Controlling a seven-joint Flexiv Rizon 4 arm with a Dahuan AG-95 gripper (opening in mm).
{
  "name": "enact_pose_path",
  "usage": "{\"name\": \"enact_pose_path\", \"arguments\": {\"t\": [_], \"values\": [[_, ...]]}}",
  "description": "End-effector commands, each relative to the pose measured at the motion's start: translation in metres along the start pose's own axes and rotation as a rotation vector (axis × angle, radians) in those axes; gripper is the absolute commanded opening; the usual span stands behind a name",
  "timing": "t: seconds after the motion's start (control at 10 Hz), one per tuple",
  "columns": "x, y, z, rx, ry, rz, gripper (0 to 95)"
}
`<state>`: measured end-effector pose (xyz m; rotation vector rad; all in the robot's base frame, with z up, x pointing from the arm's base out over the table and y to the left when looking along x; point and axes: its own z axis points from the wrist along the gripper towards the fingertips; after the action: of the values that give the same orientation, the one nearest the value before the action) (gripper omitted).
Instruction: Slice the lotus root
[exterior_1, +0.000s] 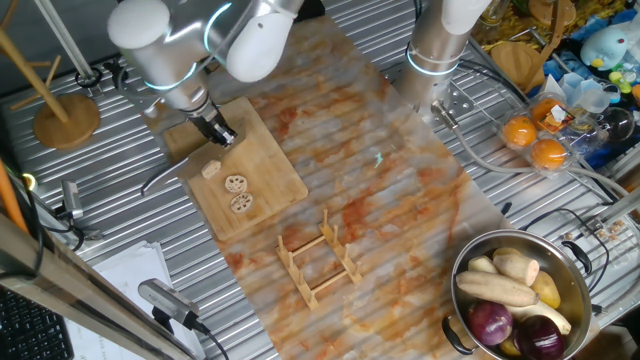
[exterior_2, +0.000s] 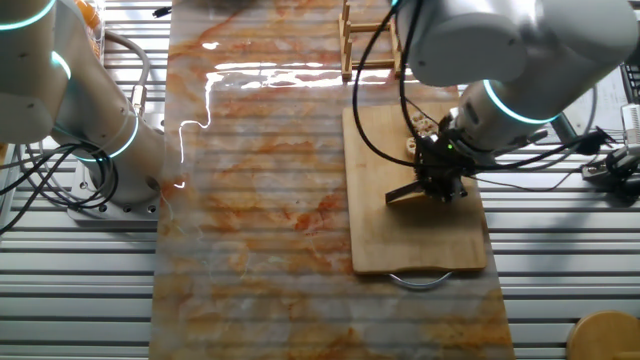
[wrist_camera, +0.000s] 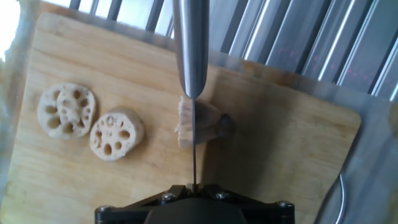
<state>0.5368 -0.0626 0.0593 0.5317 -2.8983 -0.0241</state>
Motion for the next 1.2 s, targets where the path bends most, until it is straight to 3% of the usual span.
{"name": "enact_pose_path", "arguments": {"t": [0.1, 0.5, 0.8, 0.9, 1.2], "values": [[0.002, 0.002, 0.027, -0.005, 0.009, -0.01, 0.0], [0.008, 0.002, 0.013, -0.012, 0.026, -0.017, 0.0], [0.018, 0.009, -0.011, -0.014, 0.052, -0.035, 0.0], [0.023, 0.009, -0.013, -0.027, 0.052, -0.035, 0.0], [0.033, 0.009, -0.009, -0.025, 0.053, -0.046, 0.0]]}}
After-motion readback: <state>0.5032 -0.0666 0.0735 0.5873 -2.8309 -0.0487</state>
